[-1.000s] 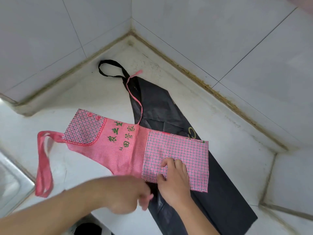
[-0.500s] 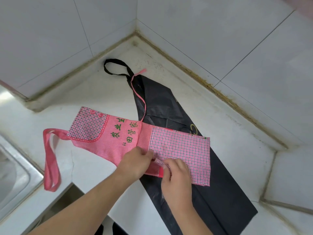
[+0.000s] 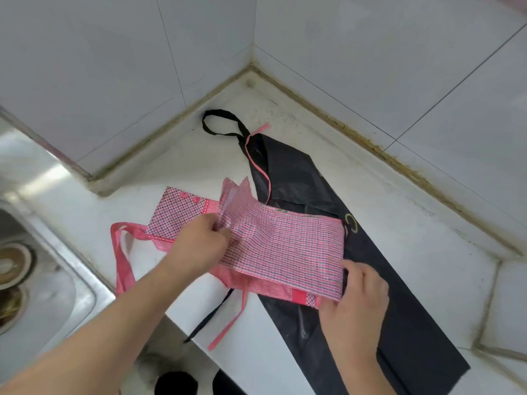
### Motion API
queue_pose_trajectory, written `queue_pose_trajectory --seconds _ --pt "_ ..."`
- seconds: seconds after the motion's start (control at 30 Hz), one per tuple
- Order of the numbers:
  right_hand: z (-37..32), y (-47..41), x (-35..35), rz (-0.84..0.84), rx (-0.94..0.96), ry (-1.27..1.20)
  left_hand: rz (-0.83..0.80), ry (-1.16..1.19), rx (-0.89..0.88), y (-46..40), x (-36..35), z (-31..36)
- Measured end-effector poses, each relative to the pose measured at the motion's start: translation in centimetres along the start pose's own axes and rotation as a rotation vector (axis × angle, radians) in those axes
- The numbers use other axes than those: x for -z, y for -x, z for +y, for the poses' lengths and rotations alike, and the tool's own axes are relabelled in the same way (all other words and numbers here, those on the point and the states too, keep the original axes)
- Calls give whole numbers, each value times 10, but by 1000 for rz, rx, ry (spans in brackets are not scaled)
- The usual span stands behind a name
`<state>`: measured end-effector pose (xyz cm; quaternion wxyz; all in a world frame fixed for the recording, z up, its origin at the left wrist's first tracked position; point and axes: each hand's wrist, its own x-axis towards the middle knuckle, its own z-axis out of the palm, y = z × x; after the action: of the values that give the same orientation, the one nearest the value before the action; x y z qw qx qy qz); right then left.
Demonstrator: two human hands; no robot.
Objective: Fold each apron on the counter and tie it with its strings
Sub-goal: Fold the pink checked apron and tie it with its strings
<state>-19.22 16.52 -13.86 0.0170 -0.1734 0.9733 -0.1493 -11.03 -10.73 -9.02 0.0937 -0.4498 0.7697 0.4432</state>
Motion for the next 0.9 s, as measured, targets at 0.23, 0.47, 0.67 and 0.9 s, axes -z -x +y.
queue_pose_trajectory --seconds 0.23,0.47,0.67,0.9 --pt "-14 0 -26 -118 -141 -173 145 -224 62 -22 30 -51" --pt "-15 -1 -41 -263 -190 -125 209 -325 62 -32 33 -86" --pt "1 1 -33 -239 -164 -83 252 -410 -33 -23 27 -99" --pt "5 1 -22 -525 -13 -143 393 -531 -15 -17 19 -99"
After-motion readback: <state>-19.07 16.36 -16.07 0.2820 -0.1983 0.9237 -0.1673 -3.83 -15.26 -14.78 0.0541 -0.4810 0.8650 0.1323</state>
